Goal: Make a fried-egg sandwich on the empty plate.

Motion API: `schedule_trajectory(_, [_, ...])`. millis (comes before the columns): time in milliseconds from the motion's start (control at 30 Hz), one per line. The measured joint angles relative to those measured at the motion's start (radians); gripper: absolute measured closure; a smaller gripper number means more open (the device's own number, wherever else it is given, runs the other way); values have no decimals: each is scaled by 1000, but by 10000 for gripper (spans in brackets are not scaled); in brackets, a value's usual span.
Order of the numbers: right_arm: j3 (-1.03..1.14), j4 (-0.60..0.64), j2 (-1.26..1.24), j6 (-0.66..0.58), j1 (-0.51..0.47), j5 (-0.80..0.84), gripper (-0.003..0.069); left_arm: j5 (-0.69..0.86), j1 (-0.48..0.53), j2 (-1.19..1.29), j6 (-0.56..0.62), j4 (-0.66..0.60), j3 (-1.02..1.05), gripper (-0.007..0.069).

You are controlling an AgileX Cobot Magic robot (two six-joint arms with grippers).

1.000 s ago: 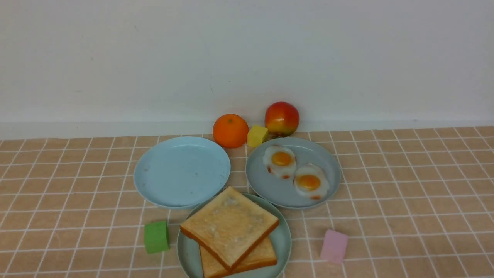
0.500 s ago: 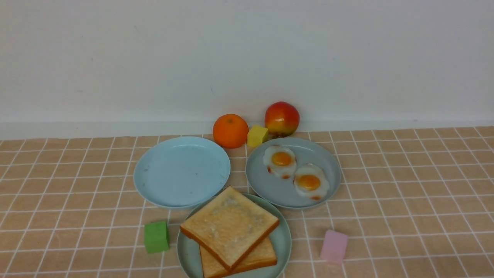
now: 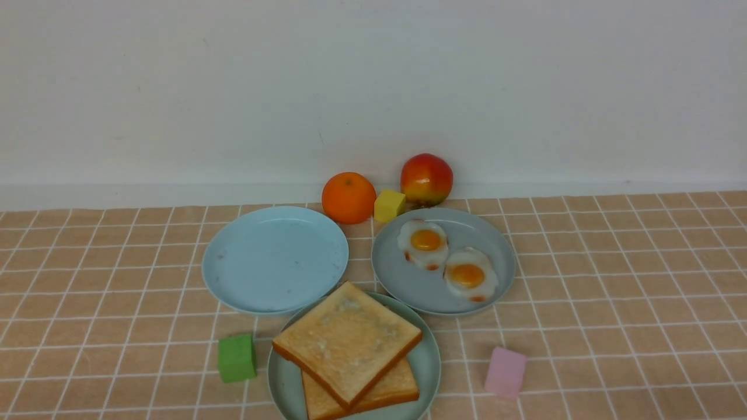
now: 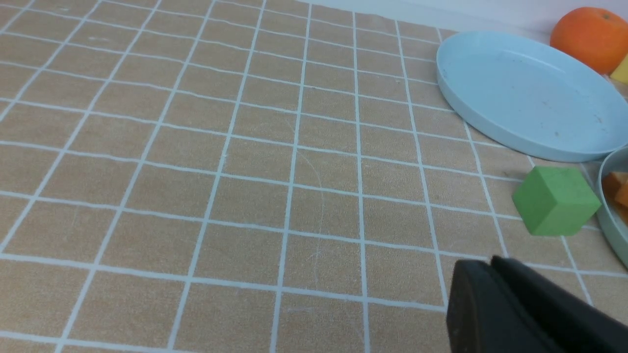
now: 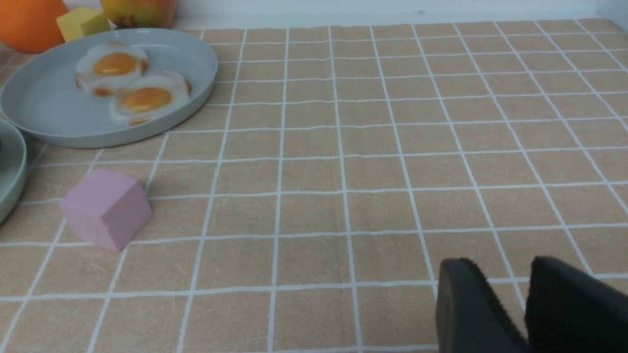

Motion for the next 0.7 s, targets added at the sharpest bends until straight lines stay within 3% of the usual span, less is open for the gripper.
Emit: schedule_trajectory(700, [0,0,0,2,0,0,421,0,0,0,0,0,0,589])
